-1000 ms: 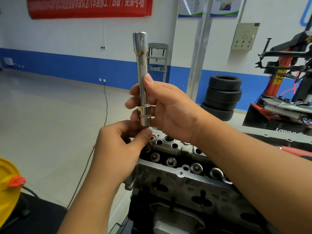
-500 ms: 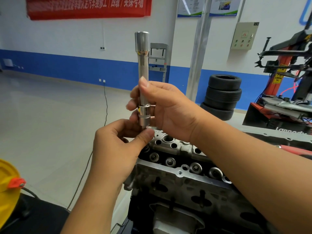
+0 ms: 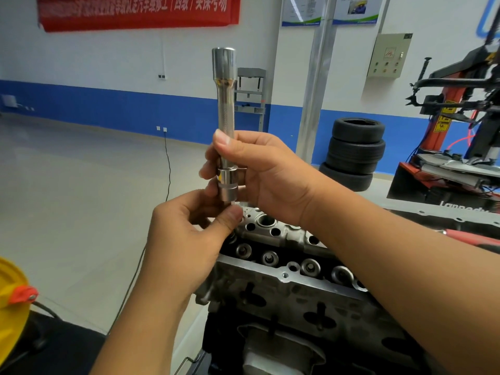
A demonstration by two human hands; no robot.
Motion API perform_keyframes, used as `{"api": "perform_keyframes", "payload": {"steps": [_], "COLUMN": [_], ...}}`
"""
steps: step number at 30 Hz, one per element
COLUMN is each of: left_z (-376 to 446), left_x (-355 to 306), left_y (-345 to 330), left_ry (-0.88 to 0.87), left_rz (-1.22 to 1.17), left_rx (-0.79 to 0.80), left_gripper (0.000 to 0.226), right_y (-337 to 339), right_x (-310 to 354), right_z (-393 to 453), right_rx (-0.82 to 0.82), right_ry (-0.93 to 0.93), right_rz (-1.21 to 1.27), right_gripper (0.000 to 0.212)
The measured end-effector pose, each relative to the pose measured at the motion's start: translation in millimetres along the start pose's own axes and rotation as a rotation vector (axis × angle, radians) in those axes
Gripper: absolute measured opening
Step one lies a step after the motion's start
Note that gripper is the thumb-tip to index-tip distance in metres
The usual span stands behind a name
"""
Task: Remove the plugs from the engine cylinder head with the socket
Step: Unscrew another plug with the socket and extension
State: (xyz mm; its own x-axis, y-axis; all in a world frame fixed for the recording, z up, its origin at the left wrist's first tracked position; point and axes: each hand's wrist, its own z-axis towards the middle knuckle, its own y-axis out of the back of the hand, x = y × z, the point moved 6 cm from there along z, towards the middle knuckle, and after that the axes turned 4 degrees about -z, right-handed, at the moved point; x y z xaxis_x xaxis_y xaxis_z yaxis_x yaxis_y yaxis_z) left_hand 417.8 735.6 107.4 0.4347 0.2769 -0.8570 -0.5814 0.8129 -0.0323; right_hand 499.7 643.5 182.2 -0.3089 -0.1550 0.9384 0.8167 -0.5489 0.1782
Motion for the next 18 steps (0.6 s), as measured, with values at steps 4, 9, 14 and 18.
{"api": "perform_keyframes", "payload": {"steps": [4,9,14,18], "left_z": [0.1,-0.8,-1.2,0.5], "left_x": [0.2,-3.6,-2.7,-1.6], "left_y": [-0.5,3.0,-1.9,2.3], "left_ry": [0.052,0.013,0.056,0.0], "left_rz": [-0.009,0.027,-0.058,0.05], "left_rx": [0.1,-0.064,0.12,-0.011], "left_gripper": [0.025,0.028,0.024,0.042], "right_y": [1.2,0.3,1.4,0.5], "right_x": [0.7,1.4,1.2,1.5], "right_z": [-0.1,-0.8,-0.6,0.1], "right_rx": [-0.012,0.005,-0.004,0.003], "right_ry": [0.001,0.012,0.013,0.009], "right_rz": [0.009,0.014,0.019,0.018], "right_gripper": [0.023,0.02,0.019,0.021]}}
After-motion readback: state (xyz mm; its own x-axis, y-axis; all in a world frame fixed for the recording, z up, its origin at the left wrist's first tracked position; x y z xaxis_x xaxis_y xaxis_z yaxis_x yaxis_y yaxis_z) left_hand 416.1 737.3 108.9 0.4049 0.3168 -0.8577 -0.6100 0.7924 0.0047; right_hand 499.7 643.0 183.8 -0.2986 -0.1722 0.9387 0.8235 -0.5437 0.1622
